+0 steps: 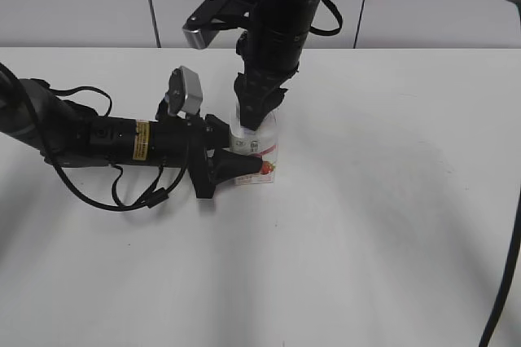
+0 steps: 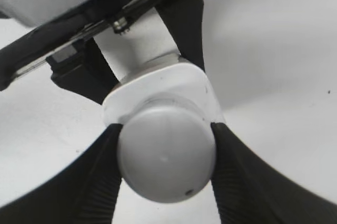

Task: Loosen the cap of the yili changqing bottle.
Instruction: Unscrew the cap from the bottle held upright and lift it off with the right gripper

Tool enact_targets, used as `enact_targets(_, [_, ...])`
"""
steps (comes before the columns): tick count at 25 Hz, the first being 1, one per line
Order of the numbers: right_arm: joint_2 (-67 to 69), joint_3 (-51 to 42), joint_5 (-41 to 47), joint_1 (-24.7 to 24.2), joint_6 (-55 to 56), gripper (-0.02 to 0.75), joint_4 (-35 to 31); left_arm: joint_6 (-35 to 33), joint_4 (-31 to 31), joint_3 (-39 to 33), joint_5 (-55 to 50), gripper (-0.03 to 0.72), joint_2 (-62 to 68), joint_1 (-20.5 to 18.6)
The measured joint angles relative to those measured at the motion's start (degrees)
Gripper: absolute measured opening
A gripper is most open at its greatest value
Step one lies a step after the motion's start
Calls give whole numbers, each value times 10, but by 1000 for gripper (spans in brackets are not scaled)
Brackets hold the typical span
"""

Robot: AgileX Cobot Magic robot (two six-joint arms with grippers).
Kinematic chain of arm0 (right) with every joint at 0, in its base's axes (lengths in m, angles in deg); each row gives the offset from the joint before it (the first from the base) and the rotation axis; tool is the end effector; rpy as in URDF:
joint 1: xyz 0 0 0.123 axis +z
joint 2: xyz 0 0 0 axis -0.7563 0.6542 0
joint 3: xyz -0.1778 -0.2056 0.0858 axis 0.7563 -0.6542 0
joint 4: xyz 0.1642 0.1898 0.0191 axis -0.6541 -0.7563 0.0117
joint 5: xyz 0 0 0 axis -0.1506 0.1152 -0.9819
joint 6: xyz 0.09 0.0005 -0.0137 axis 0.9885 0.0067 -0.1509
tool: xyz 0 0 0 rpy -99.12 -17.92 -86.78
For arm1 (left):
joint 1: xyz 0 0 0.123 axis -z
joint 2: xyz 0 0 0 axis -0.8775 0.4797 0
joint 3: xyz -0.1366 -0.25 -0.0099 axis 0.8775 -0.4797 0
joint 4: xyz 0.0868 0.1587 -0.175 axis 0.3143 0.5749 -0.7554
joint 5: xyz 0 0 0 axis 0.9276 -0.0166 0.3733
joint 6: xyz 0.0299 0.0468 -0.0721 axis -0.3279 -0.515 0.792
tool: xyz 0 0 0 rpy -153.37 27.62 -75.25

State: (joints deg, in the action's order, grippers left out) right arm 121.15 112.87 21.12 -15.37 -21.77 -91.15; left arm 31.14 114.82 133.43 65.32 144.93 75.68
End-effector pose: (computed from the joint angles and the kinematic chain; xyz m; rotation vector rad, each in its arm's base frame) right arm 0.3910 0.2829 0.2064 -1.8254 2.2809 0.2678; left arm 0.3713 -0.1761 0.0557 1.2950 1.5911 -0.9599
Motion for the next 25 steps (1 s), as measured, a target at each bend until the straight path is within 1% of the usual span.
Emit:
enact_targets(4, [0, 0, 0, 0, -22, 396, 2, 0, 0, 0, 0, 377, 0, 0])
enact_targets(17, [-12, -1, 0, 0, -27, 396, 3, 0, -6, 0, 12, 377, 0, 0])
enact_targets(25, [-24, -1, 0, 0, -38, 388, -4, 0, -4, 0, 0, 377, 1, 0])
